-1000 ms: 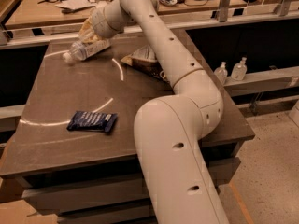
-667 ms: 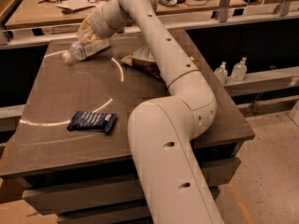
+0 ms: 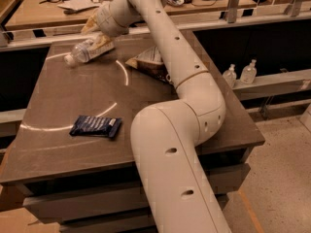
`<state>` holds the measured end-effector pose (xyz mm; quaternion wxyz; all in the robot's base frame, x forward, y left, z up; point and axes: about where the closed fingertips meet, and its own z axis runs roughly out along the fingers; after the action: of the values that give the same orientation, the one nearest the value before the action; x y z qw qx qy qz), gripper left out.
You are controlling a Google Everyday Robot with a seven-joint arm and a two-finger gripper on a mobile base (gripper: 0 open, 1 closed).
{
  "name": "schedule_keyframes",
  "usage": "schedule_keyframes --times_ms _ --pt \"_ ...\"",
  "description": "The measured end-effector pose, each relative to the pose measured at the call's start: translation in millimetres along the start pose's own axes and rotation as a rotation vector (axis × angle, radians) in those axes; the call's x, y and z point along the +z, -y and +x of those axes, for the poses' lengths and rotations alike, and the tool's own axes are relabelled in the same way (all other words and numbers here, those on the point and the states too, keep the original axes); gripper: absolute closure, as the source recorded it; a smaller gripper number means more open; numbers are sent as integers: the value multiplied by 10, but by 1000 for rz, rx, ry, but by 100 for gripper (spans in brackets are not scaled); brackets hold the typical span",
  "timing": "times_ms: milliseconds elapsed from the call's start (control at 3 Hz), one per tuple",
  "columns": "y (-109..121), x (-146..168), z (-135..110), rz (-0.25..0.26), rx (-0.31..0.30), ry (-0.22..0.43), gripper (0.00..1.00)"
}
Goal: Move blue plastic bottle near rxbar blueberry
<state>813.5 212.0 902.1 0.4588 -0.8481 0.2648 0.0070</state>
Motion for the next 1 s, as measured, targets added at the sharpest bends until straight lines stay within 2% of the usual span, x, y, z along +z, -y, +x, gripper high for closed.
schedule_keyframes --times_ms 333,667,1000 --pt "-146 -293 -118 -90 67 -11 0" --pt "-190 -482 -191 -128 110 -42 0" --pt "-215 -426 -323 -146 145 -106 0"
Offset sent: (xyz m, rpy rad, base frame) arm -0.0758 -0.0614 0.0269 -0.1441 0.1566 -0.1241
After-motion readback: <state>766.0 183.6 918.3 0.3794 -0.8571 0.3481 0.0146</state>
